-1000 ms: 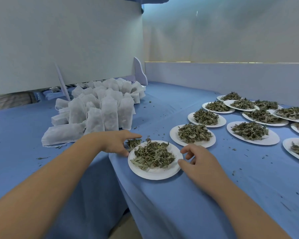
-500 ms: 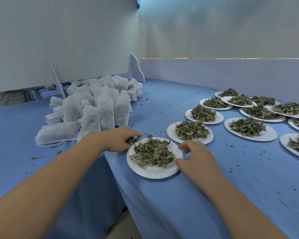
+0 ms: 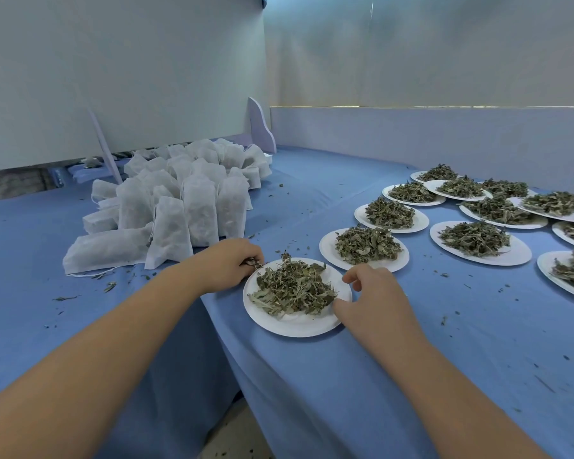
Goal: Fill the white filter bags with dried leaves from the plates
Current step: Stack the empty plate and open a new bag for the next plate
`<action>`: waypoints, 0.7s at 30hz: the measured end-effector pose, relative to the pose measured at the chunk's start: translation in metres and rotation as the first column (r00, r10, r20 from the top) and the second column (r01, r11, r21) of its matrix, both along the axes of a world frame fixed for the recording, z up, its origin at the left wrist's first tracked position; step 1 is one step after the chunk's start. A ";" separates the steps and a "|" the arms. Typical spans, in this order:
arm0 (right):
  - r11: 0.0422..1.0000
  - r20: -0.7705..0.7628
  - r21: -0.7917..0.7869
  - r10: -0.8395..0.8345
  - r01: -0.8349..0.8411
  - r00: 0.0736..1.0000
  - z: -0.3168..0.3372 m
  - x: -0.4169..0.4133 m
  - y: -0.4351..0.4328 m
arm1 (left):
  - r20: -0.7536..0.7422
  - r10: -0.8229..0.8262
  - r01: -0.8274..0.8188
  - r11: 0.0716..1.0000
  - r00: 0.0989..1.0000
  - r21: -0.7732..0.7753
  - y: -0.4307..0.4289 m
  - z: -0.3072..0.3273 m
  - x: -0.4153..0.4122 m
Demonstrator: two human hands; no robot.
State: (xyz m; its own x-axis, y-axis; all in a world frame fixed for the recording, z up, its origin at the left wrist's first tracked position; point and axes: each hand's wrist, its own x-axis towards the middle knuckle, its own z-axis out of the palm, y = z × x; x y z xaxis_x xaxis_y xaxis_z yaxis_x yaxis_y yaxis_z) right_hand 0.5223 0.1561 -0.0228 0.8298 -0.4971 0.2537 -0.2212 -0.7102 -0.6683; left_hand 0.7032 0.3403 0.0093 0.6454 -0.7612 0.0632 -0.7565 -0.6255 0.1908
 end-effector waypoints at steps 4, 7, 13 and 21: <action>1.000 -0.015 0.003 0.010 -0.010 1.000 -0.001 0.000 0.000 | -0.023 0.050 -0.051 0.998 0.998 -0.043 0.001 -0.004 0.006; 1.000 -0.021 0.007 0.015 -0.015 1.000 -0.001 0.000 -0.001 | -0.087 0.108 -0.119 0.984 0.990 -0.131 0.005 -0.005 0.009; 1.000 -0.029 0.000 0.015 -0.015 0.999 0.000 0.000 -0.001 | -0.246 0.141 -0.232 0.890 0.959 -0.393 0.015 0.004 0.003; 1.000 -0.033 0.003 0.022 -0.022 0.999 -0.001 0.002 0.001 | -0.304 -0.093 -0.055 0.894 0.948 -0.444 -0.009 0.040 -0.038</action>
